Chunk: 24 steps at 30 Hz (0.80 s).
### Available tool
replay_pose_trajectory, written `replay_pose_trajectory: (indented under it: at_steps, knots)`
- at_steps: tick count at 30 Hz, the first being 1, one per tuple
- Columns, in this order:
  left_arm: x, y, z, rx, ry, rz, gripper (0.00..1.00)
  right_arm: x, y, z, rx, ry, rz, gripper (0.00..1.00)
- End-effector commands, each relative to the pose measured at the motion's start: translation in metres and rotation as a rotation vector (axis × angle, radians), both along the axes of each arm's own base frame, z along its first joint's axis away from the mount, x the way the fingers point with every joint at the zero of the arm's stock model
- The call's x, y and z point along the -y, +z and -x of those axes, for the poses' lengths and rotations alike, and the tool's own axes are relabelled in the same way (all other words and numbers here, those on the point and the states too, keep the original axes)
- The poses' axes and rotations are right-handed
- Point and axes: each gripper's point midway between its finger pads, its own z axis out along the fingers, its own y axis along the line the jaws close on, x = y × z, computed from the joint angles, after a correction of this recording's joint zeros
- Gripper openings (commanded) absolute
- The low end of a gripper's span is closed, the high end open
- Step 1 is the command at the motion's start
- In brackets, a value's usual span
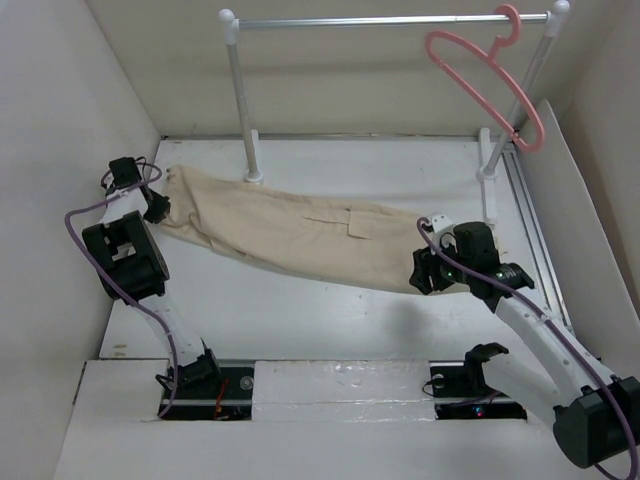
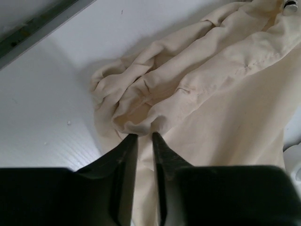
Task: Place the trousers on the hanger
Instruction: Fold the trousers at the center of the board.
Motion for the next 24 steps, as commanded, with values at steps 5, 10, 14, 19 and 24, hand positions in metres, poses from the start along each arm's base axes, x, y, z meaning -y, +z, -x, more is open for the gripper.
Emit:
replay_pose_trajectory:
  at_steps: [5,10,14,19,24]
  knots:
    - [-0.023,0.011,-0.001,-0.021,0.051,-0.121,0.0,-0.002,0.008,-0.005,0.024,-0.023,0.002,0.7]
    - [-0.039,0.049,0.007,0.008,0.094,-0.209,0.0,0.011,0.0,-0.01,-0.009,-0.082,0.061,0.76]
    - [-0.052,0.097,0.018,0.071,0.161,-0.28,0.0,0.02,0.002,-0.018,-0.017,-0.129,0.069,0.79]
    - [-0.056,0.122,0.021,0.117,0.201,-0.307,0.0,0.043,0.009,-0.03,-0.01,-0.213,0.084,0.91]
    - [-0.061,0.094,0.018,0.032,0.183,-0.309,0.0,0.073,0.009,-0.035,-0.047,-0.293,0.1,0.98]
